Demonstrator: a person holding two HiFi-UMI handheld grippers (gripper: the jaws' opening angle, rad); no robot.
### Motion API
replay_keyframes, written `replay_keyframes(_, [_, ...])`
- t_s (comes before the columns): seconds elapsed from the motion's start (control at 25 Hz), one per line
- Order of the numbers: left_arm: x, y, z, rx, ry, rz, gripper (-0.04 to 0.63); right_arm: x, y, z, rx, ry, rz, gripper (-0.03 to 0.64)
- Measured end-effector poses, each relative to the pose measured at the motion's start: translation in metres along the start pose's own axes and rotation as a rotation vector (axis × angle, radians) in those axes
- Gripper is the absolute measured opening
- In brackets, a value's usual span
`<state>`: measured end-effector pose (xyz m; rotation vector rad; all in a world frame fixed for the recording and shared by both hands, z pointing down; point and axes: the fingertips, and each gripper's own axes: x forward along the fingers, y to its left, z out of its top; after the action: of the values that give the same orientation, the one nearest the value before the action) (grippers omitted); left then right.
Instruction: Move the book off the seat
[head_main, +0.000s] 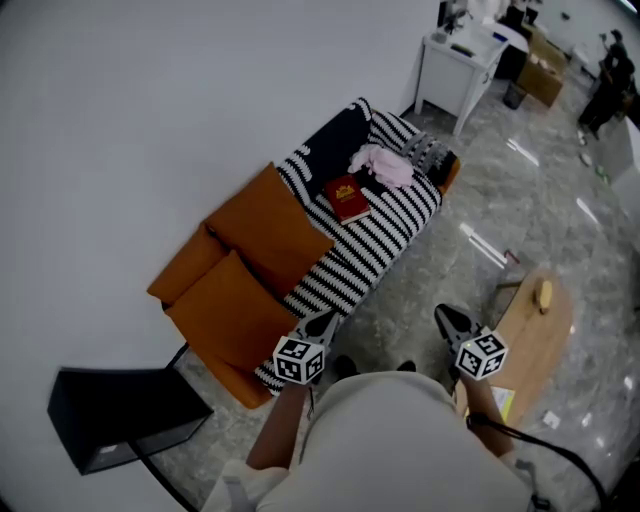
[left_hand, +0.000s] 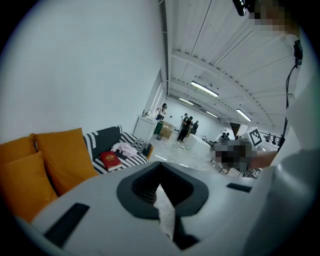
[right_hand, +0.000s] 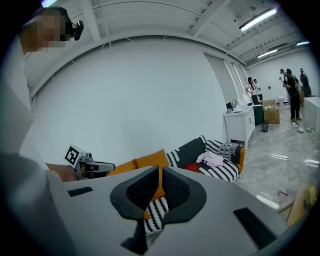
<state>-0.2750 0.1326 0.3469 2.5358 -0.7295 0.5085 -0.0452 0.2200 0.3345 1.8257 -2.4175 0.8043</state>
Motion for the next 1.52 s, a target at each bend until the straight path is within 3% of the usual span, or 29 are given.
replay_keyframes(0.48, [-0.023, 0.034, -0.007, 0.008, 0.030, -0.053, 0.002, 0.017, 0.021, -0.002, -0.004, -0.008, -0.076, 0.047])
replay_keyframes(0.84, [-0.029, 0.058, -0.004, -0.011, 0.025, -0.052, 0.002, 0.023, 0.009, -0.003, 0.026, -0.013, -0.131, 0.048])
replay_keyframes(1.16, [-0.006, 0.073, 0.005, -0.030, 0.024, -0.011, 0.002, 0.052, -0.010, 0.002, -0.015, 0.048, -0.102, 0.048])
replay_keyframes(1.52, [0.040, 0.081, 0.032, -0.042, 0.012, 0.059, 0.002, 0.105, -0.047, 0.035, -0.022, 0.055, 0.023, 0.048])
